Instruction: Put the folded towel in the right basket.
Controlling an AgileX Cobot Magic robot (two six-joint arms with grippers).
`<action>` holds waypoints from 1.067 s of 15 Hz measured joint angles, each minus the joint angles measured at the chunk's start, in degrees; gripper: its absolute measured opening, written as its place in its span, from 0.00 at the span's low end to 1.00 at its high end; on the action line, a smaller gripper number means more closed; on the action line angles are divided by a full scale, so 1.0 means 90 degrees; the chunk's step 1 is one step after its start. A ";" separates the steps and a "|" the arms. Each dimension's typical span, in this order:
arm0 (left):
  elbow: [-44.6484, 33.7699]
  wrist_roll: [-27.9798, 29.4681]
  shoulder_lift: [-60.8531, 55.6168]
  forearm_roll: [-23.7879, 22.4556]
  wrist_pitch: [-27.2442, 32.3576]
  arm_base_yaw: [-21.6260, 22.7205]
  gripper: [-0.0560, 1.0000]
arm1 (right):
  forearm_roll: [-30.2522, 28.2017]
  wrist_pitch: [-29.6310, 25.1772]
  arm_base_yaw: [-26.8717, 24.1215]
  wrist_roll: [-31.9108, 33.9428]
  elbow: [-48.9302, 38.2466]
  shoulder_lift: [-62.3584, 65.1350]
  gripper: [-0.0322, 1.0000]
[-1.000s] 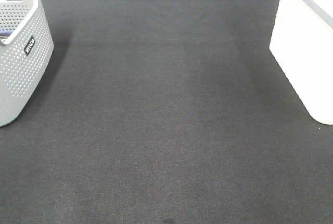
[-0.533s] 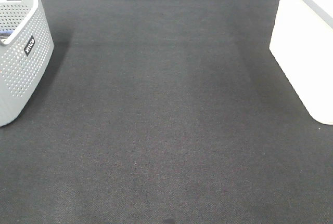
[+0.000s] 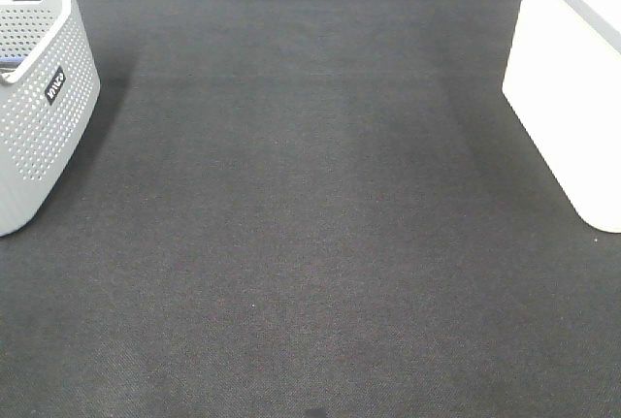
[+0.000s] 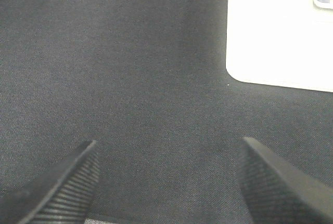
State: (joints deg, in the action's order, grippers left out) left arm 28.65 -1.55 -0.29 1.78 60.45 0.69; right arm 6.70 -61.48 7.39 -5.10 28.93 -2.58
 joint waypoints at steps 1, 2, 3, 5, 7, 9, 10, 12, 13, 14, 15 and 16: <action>0.0000 0.0000 0.0000 0.0000 0.0000 0.0000 0.97 | 0.0000 0.0000 0.0000 0.0000 0.0000 0.0000 0.71; 0.0000 0.0000 0.0000 0.0000 0.0000 0.0000 0.97 | 0.0006 0.0000 -0.0025 0.0000 0.0000 0.0000 0.71; 0.0000 0.0000 0.0000 0.0000 0.0000 0.0000 0.97 | 0.0045 0.0000 -0.0280 0.0000 0.0000 0.0000 0.71; 0.0000 0.0000 0.0000 0.0000 0.0000 0.0000 0.97 | 0.0045 0.0000 -0.0707 0.0000 0.0000 0.0064 0.71; 0.0000 0.0000 0.0000 0.0000 0.0000 0.0000 0.97 | 0.0070 0.0025 -0.0802 0.0000 0.0000 0.0274 0.71; 0.0000 0.0000 0.0000 0.0000 0.0000 0.0000 0.97 | 0.0089 0.0025 -0.0802 0.0000 0.0000 0.0325 0.71; 0.0000 0.0000 0.0000 0.0000 0.0000 0.0000 0.97 | 0.0089 0.0025 -0.0802 0.0000 -0.0006 0.0331 0.71; 0.0000 0.0000 0.0000 0.0000 0.0000 0.0000 0.97 | 0.0095 0.0025 -0.0802 0.0000 -0.0019 0.0331 0.71; 0.0000 0.0000 0.0000 0.0000 0.0000 0.0000 0.97 | 0.0095 0.0025 -0.0802 0.0000 -0.0019 0.0331 0.71; 0.0000 0.0000 0.0000 0.0000 0.0000 0.0000 0.97 | 0.0095 0.0025 -0.0802 0.0000 -0.0019 0.0331 0.71; 0.0000 0.0000 0.0000 0.0000 0.0000 0.0000 0.97 | 0.0095 0.0025 -0.0802 0.0000 -0.0019 0.0331 0.71; 0.0000 0.0000 0.0000 0.0000 0.0000 0.0000 0.97 | 0.0095 0.0025 -0.0802 0.0000 -0.0019 0.0331 0.71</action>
State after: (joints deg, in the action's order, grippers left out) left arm 28.65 -1.55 -0.29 1.78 60.45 0.69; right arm 7.56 -61.25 0.17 -5.10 28.76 0.40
